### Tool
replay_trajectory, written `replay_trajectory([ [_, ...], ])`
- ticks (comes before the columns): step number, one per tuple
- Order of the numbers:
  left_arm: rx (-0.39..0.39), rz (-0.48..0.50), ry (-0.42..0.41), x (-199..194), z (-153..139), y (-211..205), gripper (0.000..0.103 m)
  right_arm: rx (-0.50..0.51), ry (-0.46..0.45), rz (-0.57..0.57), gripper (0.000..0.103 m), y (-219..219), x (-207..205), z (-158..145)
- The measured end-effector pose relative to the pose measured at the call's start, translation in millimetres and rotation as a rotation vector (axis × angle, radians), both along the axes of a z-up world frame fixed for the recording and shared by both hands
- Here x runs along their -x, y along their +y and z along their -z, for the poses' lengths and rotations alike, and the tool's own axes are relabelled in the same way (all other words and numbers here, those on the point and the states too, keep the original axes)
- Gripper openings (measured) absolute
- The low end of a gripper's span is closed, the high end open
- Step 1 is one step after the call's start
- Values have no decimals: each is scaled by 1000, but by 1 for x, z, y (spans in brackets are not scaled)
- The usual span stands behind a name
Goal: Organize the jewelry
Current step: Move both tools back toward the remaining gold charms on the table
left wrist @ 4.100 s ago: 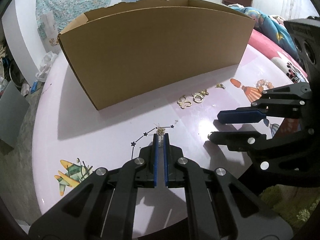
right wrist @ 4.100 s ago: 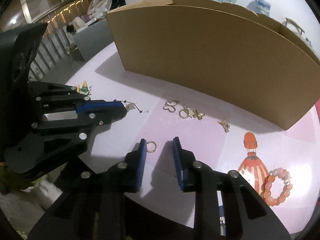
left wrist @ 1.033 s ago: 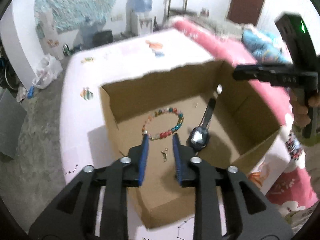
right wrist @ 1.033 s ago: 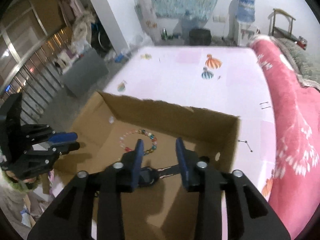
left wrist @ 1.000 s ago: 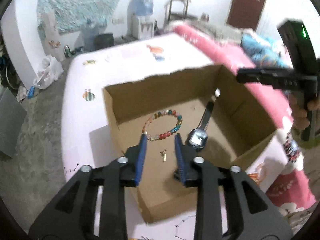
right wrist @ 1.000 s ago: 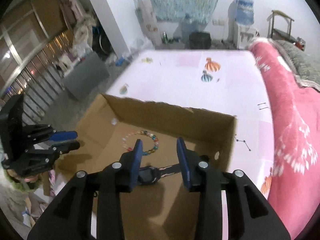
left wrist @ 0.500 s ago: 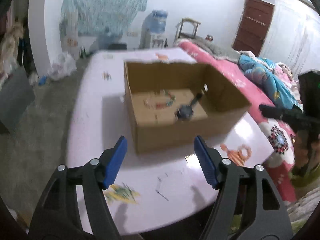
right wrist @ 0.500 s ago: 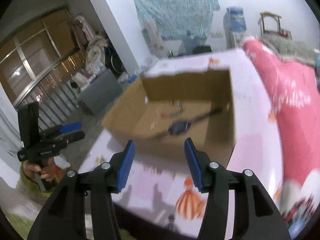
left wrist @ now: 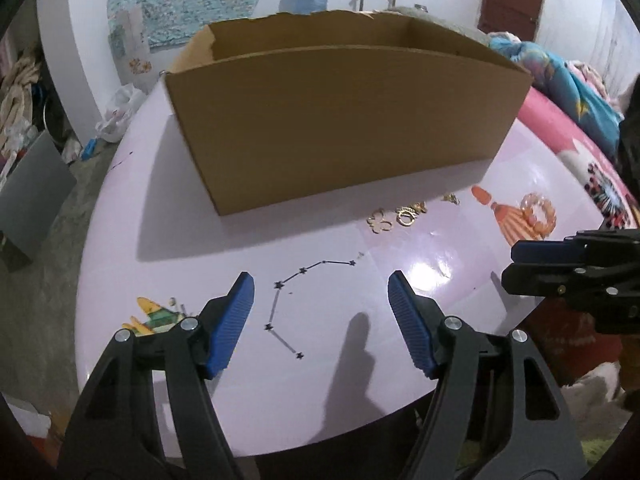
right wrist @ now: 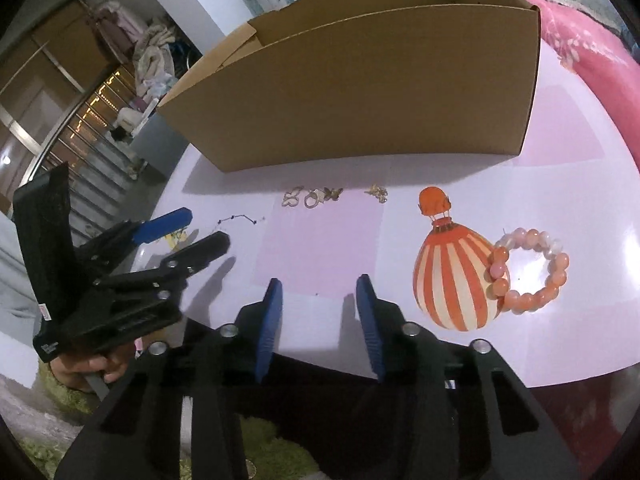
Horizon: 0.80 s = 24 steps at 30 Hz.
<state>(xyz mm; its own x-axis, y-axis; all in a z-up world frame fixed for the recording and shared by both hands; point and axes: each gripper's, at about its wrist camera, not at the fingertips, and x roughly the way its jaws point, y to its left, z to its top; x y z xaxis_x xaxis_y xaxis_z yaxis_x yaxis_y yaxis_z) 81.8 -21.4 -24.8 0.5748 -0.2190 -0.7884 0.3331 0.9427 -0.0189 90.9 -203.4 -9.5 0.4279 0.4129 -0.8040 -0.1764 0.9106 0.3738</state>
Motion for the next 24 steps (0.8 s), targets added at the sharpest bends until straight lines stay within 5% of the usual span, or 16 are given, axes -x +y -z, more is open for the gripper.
replay_trajectory([
  [6,-24,46,-57,3,2,-13,66,-23,-25,28,23,-4,-7,-6],
  [18,-71,174,-105,-6,2,-44,30,-41,-52,43,22,-2,-18,-4],
  [24,-90,204,-78,-20,7,-53,25,-33,-55,41,23,-5,-16,-1],
])
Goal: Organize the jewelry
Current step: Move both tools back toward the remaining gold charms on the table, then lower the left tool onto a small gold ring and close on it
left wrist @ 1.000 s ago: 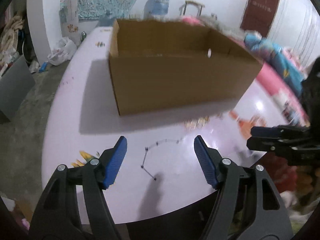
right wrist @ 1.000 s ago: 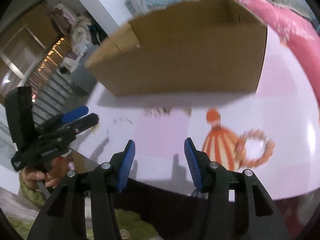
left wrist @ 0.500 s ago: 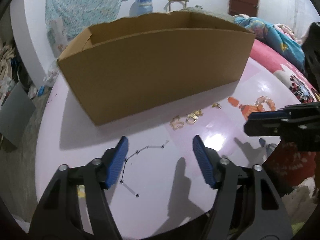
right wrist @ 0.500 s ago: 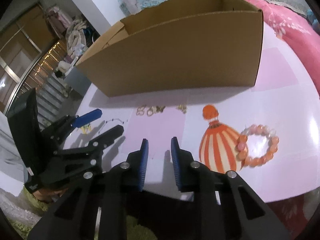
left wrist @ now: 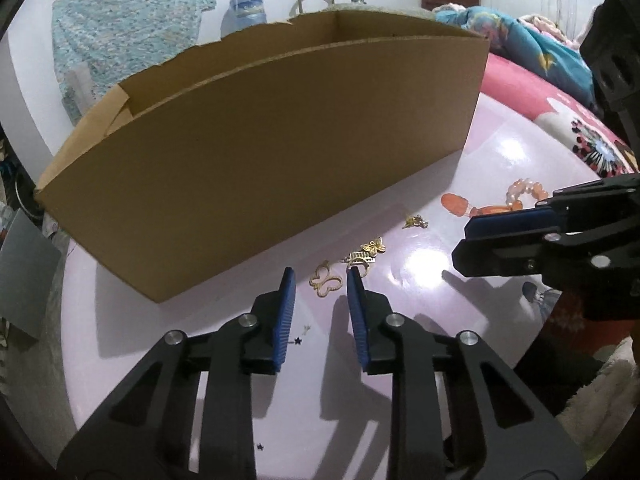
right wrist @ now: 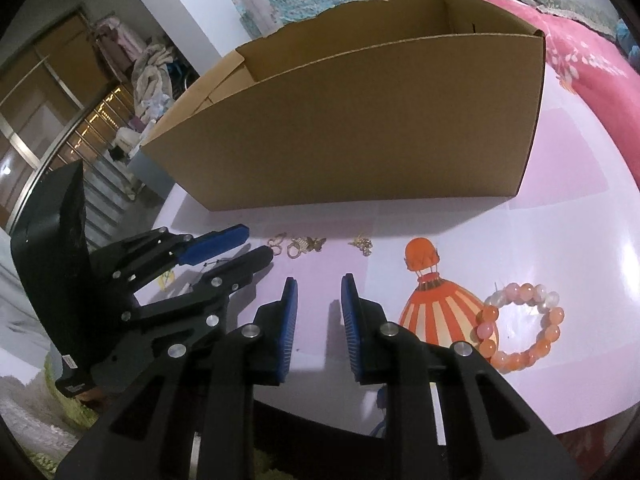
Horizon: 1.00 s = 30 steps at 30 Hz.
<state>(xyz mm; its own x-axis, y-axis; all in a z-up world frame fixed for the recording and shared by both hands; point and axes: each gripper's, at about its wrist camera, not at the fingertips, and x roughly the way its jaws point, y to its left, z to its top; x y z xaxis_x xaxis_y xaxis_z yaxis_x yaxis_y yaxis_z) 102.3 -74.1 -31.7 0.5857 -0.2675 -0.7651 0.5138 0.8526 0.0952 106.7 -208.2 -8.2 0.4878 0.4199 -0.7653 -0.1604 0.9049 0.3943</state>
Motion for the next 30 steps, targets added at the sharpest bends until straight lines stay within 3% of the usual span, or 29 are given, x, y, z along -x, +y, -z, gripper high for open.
replay_trajectory([
  [6,17,-3,25,-11,4,0,25,-16,10,3,23,-4,-3,3],
  [11,38,13,43,-14,4,0,15,-27,15,8,23,-9,-2,4],
  [30,56,-75,61,-2,1,27,15,-17,-3,-11,23,-2,1,-3],
])
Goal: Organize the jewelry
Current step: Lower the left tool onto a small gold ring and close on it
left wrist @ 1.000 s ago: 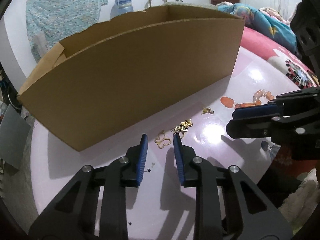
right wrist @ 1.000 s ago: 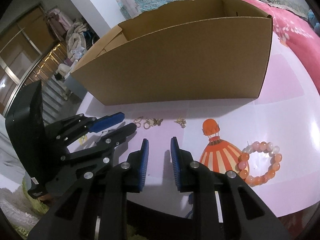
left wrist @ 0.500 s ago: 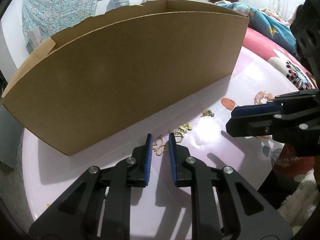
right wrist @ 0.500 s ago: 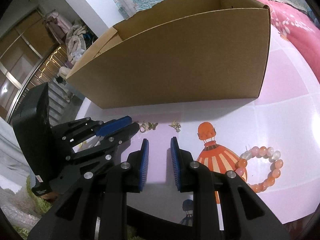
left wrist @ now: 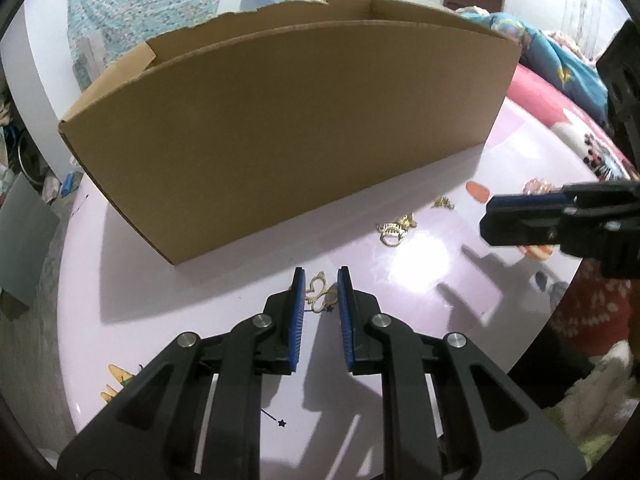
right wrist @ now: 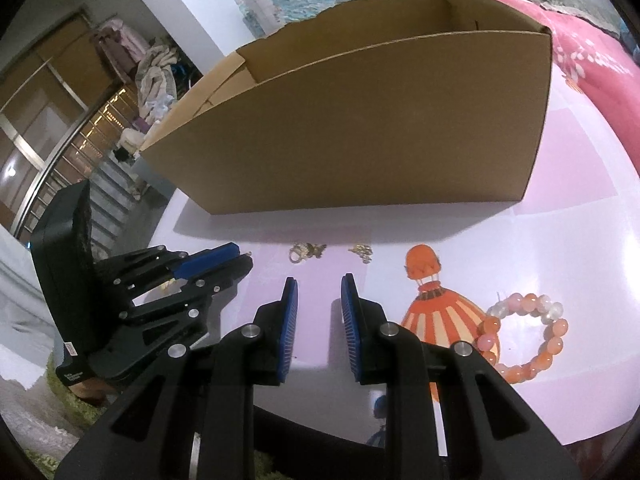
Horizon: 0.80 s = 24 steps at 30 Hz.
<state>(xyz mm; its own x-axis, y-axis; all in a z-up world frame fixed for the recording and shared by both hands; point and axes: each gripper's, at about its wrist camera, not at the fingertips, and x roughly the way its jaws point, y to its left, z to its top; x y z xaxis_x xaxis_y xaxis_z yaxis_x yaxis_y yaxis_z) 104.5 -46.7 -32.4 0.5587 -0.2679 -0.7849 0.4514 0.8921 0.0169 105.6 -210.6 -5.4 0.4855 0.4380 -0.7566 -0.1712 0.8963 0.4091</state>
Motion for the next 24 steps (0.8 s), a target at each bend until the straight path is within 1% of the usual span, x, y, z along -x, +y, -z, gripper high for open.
replay_trajectory([
  [3,60,40,-46,3,-15,-6,17,-3,-7,2,23,-2,1,-1],
  [8,89,117,-11,-2,-12,-24,19,-7,-12,8,23,-8,2,0],
  [11,64,136,6,-6,-2,-32,19,-10,-15,10,23,-11,3,0],
  [14,39,131,31,-12,7,-36,19,-17,-11,15,23,-14,2,1],
  [17,22,131,19,-15,11,-38,18,-22,-9,18,23,-15,3,3],
  [18,17,131,16,-15,10,-39,17,-24,-9,19,23,-15,3,3],
  [19,7,130,9,-15,12,-40,12,-26,-9,21,23,-16,3,3],
  [20,4,132,3,-16,13,-40,11,-28,-7,24,23,-16,3,2],
  [24,-1,131,1,-13,15,-38,11,-36,0,21,23,-19,4,3],
])
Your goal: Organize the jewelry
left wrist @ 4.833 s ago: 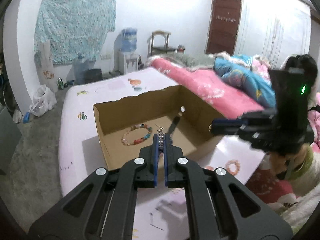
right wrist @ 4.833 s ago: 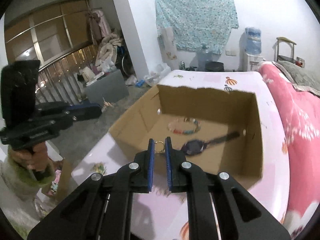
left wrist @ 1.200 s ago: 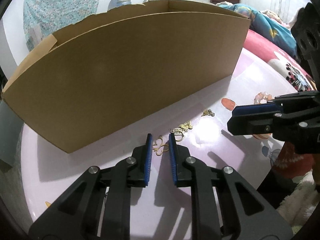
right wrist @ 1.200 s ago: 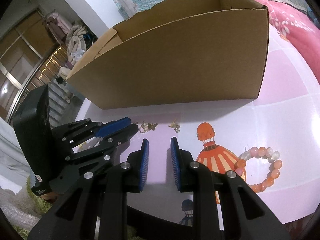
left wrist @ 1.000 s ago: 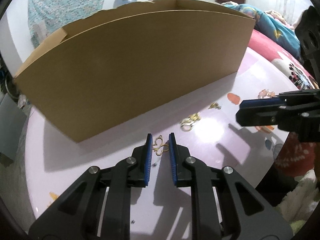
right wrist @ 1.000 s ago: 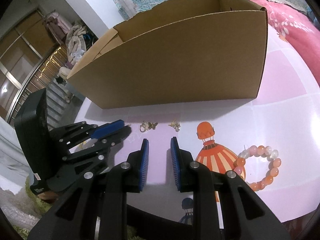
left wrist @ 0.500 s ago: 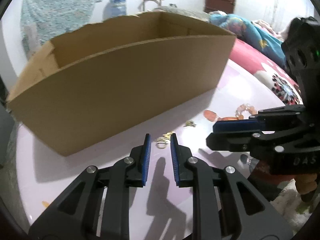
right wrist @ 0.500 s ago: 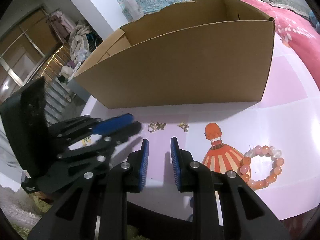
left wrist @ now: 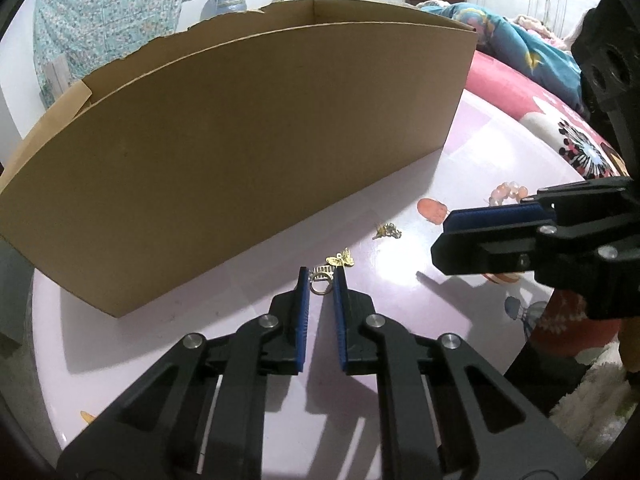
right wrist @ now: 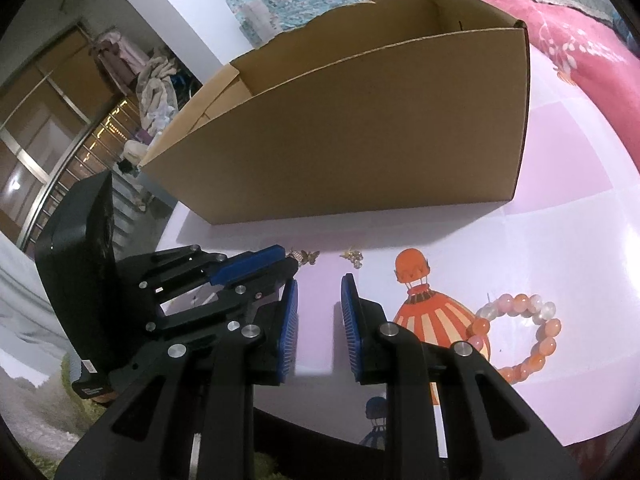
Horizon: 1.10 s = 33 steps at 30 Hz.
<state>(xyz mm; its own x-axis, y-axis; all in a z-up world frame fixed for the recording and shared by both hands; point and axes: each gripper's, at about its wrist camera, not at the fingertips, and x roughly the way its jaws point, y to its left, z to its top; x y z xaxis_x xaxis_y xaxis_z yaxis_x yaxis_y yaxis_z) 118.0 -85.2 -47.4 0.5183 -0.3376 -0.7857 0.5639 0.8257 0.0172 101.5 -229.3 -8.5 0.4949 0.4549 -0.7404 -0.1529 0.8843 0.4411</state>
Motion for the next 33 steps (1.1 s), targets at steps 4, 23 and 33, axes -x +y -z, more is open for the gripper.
replay_trajectory([
  [4,-9,-16,6,8,-4,4,11,-3,3,-8,23,1,-1,0],
  [23,-25,-28,-12,33,-7,15,11,10,-3,-78,23,25,-21,3],
  [33,-10,-50,-24,39,-5,19,11,-6,8,-77,23,34,-29,2],
])
